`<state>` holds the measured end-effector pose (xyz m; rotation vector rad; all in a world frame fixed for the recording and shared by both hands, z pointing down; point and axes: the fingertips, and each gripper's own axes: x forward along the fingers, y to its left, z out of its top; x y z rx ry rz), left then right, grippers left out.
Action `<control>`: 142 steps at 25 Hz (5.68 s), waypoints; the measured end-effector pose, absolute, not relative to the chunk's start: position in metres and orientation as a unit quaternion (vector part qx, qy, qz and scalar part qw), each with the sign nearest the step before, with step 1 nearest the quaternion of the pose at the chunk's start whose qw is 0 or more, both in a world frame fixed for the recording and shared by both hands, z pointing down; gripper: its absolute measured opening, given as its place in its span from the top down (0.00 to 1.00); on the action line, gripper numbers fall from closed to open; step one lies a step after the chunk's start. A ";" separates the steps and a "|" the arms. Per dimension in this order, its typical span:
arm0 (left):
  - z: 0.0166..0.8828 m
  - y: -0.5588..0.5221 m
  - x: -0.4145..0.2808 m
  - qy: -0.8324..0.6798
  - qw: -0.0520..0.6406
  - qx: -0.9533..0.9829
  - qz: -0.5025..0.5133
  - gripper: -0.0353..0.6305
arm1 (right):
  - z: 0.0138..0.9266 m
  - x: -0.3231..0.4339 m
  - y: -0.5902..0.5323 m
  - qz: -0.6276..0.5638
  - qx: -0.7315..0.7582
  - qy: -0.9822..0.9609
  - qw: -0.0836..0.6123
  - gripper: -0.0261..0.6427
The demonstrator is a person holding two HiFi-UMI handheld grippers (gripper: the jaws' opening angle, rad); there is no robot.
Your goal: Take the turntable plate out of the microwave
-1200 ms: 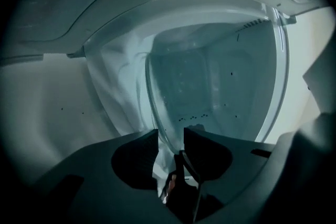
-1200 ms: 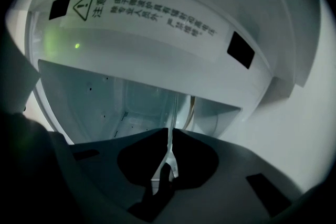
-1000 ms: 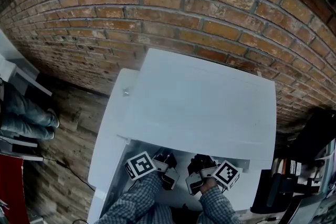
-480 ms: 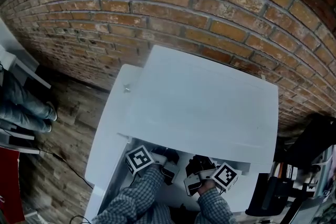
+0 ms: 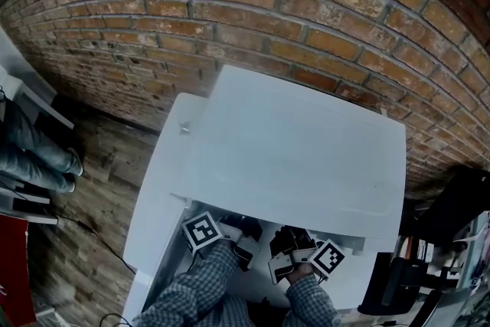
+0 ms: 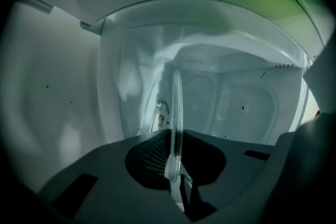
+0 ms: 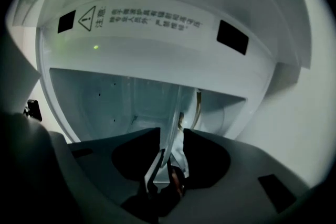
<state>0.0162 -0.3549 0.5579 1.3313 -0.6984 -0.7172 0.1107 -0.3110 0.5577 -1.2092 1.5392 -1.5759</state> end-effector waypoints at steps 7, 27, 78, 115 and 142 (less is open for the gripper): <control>0.556 -0.355 0.017 -0.307 0.670 0.595 -0.320 0.90 | 0.560 0.113 -0.336 -0.584 -0.461 0.575 0.340 0.78; 0.550 -0.337 0.012 -0.301 0.672 0.593 -0.326 0.90 | 0.554 0.108 -0.330 -0.575 -0.459 0.575 0.357 0.89; 0.475 -0.044 0.023 -0.268 0.611 0.651 -0.362 0.89 | 0.487 0.118 -0.039 -0.526 -0.417 0.632 0.387 0.89; 0.409 0.025 -0.010 -0.228 0.617 0.668 -0.348 0.89 | 0.419 0.085 0.037 -0.493 -0.438 0.625 0.418 0.88; 0.409 0.017 -0.019 -0.224 0.621 0.662 -0.355 0.89 | 0.418 0.076 0.028 -0.493 -0.440 0.630 0.409 0.88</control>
